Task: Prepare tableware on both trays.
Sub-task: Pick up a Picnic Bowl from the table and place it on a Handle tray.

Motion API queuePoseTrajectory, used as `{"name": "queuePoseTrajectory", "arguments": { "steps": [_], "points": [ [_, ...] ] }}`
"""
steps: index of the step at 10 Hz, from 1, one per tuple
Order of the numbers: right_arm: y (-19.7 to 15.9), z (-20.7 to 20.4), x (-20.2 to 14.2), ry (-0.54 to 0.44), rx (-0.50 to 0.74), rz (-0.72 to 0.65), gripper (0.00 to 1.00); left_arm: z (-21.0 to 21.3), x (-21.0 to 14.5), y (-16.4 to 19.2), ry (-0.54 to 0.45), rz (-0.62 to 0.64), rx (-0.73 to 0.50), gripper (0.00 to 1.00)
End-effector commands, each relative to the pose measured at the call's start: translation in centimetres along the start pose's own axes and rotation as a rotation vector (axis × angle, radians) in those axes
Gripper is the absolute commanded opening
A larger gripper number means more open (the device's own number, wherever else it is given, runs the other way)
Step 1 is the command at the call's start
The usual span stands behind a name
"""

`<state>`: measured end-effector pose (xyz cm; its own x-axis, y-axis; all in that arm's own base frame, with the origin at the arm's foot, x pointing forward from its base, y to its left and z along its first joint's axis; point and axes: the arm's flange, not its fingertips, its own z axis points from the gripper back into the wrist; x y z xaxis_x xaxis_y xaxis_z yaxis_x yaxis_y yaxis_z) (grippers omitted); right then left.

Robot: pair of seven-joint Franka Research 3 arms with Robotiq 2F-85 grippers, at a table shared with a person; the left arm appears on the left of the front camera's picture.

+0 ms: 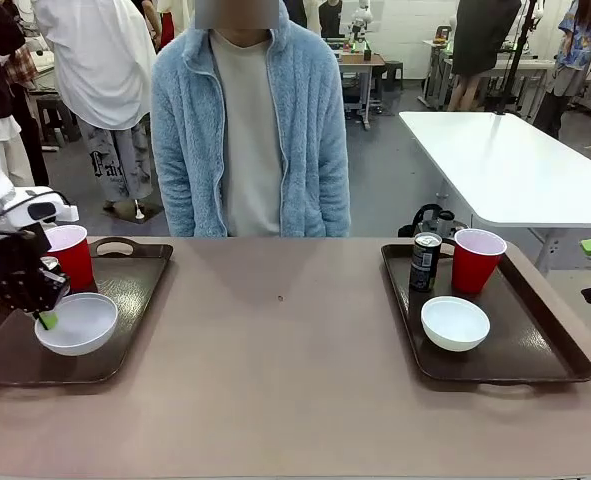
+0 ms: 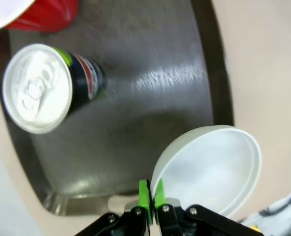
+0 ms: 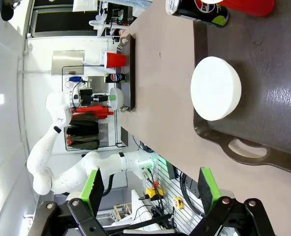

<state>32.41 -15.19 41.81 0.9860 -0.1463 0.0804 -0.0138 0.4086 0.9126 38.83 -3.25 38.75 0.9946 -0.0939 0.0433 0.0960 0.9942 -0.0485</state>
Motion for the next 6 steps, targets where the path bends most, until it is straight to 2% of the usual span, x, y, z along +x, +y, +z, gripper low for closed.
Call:
{"name": "queuePoseTrajectory", "arguments": {
  "steps": [1, 2, 3, 4, 5, 6],
  "points": [
    [0.00, -0.10, 0.14, -0.011, 0.028, 0.022, 1.00, -2.84, -0.37, 0.22, 0.008, 0.063, 0.102, 0.00],
    [0.00, -0.10, 0.14, -0.011, 0.028, 0.022, 1.00, -3.47, -0.27, 0.16, 0.016, 0.065, 0.105, 0.00],
    [0.00, -0.10, 0.14, -0.011, 0.028, 0.022, 1.00, -3.52, -0.20, 0.02, 0.017, 0.062, 0.115, 0.18],
    [0.00, -0.10, 0.14, -0.011, 0.028, 0.022, 1.00, -3.56, -0.20, 0.04, 0.022, 0.057, 0.113, 0.64],
    [0.00, -0.10, 0.14, -0.011, 0.028, 0.022, 1.00, -3.39, -0.19, 0.05, 0.018, 0.056, 0.114, 0.77],
    [0.00, -0.10, 0.14, -0.011, 0.028, 0.022, 1.00, -2.79, -0.52, 0.05, 0.009, 0.052, 0.117, 1.00]
  ]
}}
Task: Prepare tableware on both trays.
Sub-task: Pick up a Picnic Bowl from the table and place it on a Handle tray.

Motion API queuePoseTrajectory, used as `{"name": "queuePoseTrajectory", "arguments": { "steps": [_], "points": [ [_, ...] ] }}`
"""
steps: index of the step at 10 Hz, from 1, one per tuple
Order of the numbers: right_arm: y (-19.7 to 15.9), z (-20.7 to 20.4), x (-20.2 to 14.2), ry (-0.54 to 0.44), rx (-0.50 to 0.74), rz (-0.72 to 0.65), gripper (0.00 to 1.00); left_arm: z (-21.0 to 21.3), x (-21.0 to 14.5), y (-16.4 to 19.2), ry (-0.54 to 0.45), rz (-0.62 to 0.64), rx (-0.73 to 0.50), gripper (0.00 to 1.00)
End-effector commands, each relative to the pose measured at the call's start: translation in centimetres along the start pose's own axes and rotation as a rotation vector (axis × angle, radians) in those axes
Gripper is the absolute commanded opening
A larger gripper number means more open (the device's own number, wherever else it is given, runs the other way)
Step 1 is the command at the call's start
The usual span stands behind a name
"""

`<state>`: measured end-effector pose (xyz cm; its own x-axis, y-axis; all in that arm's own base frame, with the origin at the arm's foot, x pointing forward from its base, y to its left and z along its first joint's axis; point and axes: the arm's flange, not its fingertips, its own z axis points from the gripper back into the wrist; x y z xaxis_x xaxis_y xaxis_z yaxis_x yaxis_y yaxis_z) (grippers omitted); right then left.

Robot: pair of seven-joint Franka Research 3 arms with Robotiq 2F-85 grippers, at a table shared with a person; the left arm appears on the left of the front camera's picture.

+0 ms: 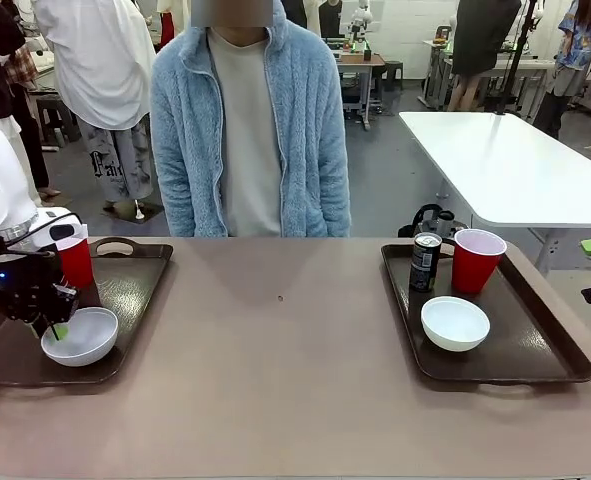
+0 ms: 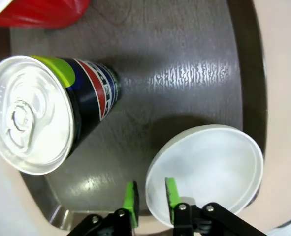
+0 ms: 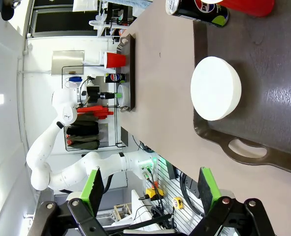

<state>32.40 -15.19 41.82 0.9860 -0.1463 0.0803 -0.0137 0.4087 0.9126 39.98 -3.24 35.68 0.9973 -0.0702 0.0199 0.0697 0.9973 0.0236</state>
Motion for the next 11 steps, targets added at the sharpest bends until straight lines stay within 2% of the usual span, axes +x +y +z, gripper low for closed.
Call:
{"name": "queuePoseTrajectory", "arguments": {
  "steps": [1, 2, 3, 7, 8, 9, 10, 11],
  "points": [
    [0.0, -0.1, 0.1, -0.011, 0.029, 0.022, 1.00, 1.4, -1.7, 0.1, -0.032, 0.016, 0.054, 1.00],
    [0.0, -0.1, 0.1, -0.011, 0.029, 0.022, 1.00, 2.7, -2.2, 0.5, -0.055, 0.001, 0.069, 1.00],
    [0.0, -0.1, 0.1, -0.011, 0.029, 0.022, 1.00, 4.8, -2.6, 0.9, -0.070, -0.024, 0.074, 0.55],
    [0.0, -0.1, 0.1, -0.011, 0.029, 0.022, 1.00, 11.9, -4.5, 1.2, -0.094, -0.099, 0.031, 0.94],
    [0.0, -0.1, 0.1, -0.011, 0.029, 0.022, 1.00, 13.4, -5.1, 1.2, -0.098, -0.106, 0.002, 1.00],
    [0.0, -0.1, 0.1, -0.011, 0.029, 0.022, 1.00, 14.9, -5.3, 1.2, -0.108, -0.116, -0.021, 1.00],
    [0.0, -0.1, 0.1, -0.011, 0.029, 0.022, 1.00, 12.2, -4.8, 1.0, -0.103, -0.084, 0.040, 1.00],
    [0.0, -0.1, 0.1, -0.011, 0.029, 0.022, 1.00, 12.2, -4.8, 1.0, -0.103, -0.084, 0.040, 1.00]
  ]
}}
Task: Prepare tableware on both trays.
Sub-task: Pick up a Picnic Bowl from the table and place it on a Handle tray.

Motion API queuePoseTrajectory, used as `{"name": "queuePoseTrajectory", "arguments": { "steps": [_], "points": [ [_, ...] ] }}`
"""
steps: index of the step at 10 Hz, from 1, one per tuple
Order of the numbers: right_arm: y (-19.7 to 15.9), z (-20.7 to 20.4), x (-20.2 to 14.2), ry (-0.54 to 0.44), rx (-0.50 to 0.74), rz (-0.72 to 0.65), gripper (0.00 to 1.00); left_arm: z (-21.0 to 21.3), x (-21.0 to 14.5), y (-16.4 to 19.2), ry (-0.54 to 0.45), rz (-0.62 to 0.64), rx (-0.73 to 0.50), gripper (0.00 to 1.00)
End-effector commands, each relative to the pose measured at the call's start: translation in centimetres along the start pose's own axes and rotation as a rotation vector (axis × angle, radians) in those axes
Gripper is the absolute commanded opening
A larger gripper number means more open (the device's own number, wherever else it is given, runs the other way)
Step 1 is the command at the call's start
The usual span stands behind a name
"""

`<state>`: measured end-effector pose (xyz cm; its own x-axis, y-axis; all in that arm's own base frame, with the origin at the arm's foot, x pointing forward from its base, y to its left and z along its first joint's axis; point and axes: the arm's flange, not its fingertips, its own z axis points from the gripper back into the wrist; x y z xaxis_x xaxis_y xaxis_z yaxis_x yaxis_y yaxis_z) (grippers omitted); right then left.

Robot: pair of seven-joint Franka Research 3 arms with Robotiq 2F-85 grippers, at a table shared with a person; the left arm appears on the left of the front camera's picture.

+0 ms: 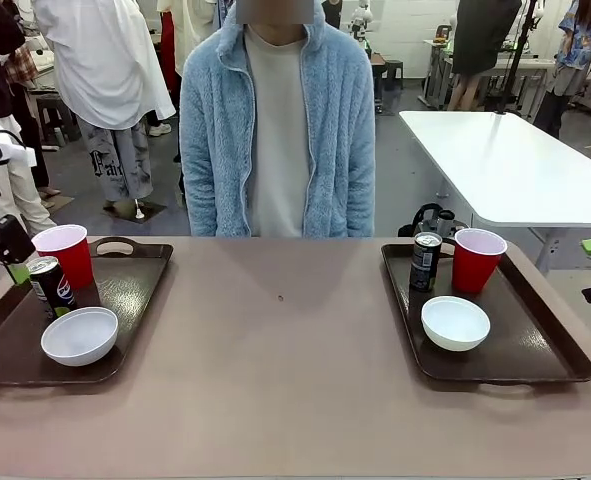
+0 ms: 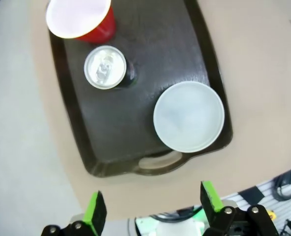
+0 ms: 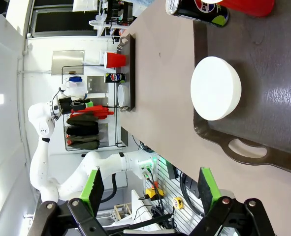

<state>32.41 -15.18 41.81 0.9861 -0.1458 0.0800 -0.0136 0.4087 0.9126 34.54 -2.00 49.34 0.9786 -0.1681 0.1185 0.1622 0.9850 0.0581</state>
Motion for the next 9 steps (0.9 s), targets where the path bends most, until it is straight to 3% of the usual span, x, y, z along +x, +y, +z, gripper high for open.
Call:
{"name": "queuePoseTrajectory", "arguments": {
  "steps": [1, 5, 6, 9],
  "points": [
    [0.0, -0.1, 0.1, -0.011, 0.029, 0.022, 1.00, -1.5, 0.3, -0.1, 0.001, 0.011, 0.012, 1.00],
    [0.0, -0.1, 0.1, -0.011, 0.029, 0.022, 1.00, -1.3, 0.2, -0.1, 0.018, 0.000, -0.002, 0.96],
    [0.0, -0.1, 0.1, -0.011, 0.029, 0.022, 1.00, 1.7, 0.5, 2.6, -0.083, 0.021, -0.293, 1.00],
    [0.0, -0.1, 0.1, -0.011, 0.029, 0.022, 1.00, -0.7, 1.4, 11.0, -0.146, 0.096, -0.826, 1.00]
  ]
}}
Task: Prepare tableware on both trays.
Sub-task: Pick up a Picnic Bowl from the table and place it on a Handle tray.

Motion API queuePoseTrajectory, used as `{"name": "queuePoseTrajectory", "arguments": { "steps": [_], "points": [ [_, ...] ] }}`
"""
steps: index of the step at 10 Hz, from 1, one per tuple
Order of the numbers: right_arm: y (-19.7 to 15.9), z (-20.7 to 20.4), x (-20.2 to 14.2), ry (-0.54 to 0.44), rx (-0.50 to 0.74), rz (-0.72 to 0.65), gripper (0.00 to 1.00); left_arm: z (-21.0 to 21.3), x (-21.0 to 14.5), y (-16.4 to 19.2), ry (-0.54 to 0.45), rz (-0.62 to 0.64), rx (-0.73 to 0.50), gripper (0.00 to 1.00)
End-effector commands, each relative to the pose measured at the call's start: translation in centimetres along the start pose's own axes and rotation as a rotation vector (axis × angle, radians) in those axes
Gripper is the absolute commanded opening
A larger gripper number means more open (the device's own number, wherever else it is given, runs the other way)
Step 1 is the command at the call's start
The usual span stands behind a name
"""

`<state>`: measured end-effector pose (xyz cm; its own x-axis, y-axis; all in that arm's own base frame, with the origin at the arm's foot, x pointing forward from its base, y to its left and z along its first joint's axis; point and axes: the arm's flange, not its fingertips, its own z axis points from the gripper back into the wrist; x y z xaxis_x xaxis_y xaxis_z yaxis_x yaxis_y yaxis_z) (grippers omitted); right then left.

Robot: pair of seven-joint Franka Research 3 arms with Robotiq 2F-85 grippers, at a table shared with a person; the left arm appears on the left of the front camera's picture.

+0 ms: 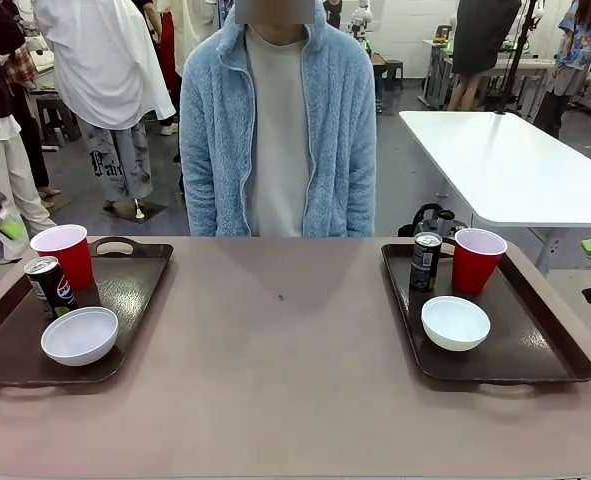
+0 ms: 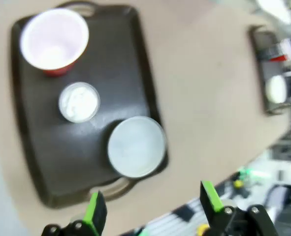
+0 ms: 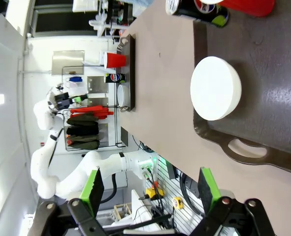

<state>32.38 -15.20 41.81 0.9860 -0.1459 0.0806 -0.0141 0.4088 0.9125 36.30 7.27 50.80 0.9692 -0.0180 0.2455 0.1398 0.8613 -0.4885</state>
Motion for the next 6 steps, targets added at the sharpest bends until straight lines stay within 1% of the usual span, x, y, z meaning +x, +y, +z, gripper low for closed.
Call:
{"name": "queuePoseTrajectory", "arguments": {
  "steps": [1, 2, 3, 4, 6],
  "points": [
    [0.0, -0.1, 0.2, -0.011, 0.029, 0.022, 1.00, -0.5, 0.2, 4.5, 0.002, 0.047, -0.407, 1.00],
    [0.0, -0.1, 0.2, -0.011, 0.029, 0.022, 1.00, -0.8, -0.7, 7.2, -0.001, 0.120, -0.512, 1.00],
    [0.0, -0.1, 0.2, -0.011, 0.029, 0.022, 1.00, -0.7, -1.7, 9.8, -0.002, 0.168, -0.566, 1.00],
    [0.0, -0.1, 0.2, -0.011, 0.029, 0.022, 1.00, -0.2, -2.1, 11.3, -0.019, 0.194, -0.582, 1.00],
    [0.0, -0.1, 0.2, -0.011, 0.029, 0.022, 1.00, 1.0, -3.3, 13.5, -0.074, 0.249, -0.576, 1.00]
  ]
}}
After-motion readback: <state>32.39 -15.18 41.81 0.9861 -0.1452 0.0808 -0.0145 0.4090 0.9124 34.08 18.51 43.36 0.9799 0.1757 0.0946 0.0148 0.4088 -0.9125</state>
